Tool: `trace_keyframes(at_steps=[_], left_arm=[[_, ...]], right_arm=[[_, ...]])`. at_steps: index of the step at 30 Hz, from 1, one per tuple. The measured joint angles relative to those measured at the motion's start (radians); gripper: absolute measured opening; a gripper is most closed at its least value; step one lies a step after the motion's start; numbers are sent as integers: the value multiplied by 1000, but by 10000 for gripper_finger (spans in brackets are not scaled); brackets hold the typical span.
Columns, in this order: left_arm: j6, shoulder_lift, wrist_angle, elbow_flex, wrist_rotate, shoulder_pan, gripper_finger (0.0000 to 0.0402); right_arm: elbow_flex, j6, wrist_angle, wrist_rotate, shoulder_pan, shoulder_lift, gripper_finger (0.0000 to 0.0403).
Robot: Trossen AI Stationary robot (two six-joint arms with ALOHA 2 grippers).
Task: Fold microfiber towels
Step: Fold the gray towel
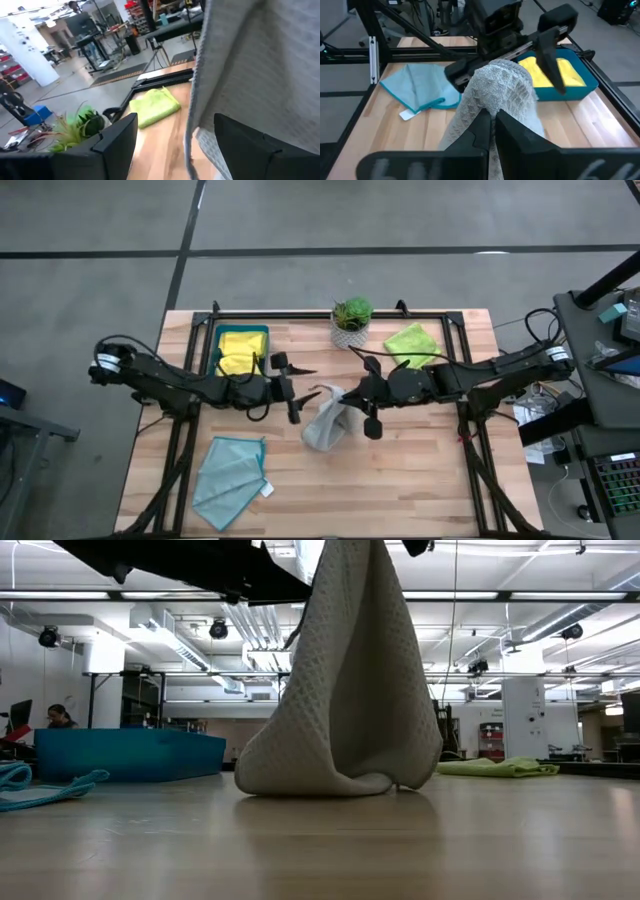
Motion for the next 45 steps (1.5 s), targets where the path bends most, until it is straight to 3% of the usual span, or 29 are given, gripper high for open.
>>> trace_keyframes(at_steps=[5, 9, 12, 16, 18, 27, 32, 37, 42, 45], left_arm=[[1, 37, 19, 0, 205, 24, 245], [22, 89, 91, 0, 221, 37, 219], [33, 114, 93, 1, 220, 46, 169], [51, 129, 93, 11, 221, 57, 53], [51, 117, 91, 13, 220, 57, 15], [0, -115, -85, 81, 221, -78, 0], [-62, -197, -344, 251, 221, -128, 0], [-184, -198, -573, 387, 221, -129, 0], [-327, -170, -622, 393, 212, -129, 0], [-462, -151, -696, 373, 138, -129, 0]], right_arm=[[-6, 0, -1, -1, 0, 0, 11], [-8, -15, -1, -1, 0, 0, 11], [-9, -15, -1, -3, 2, 0, 11], [-9, -23, -2, -28, 2, 0, 11], [-9, -27, -7, -37, 3, -1, 11], [-7, -110, -21, -252, 2, -42, 11], [50, -156, -36, -255, -8, -78, 13], [131, -146, -202, -255, -51, -95, 45], [126, -121, -303, -225, -129, -95, 88], [79, -58, -341, -205, -161, -94, 105]])
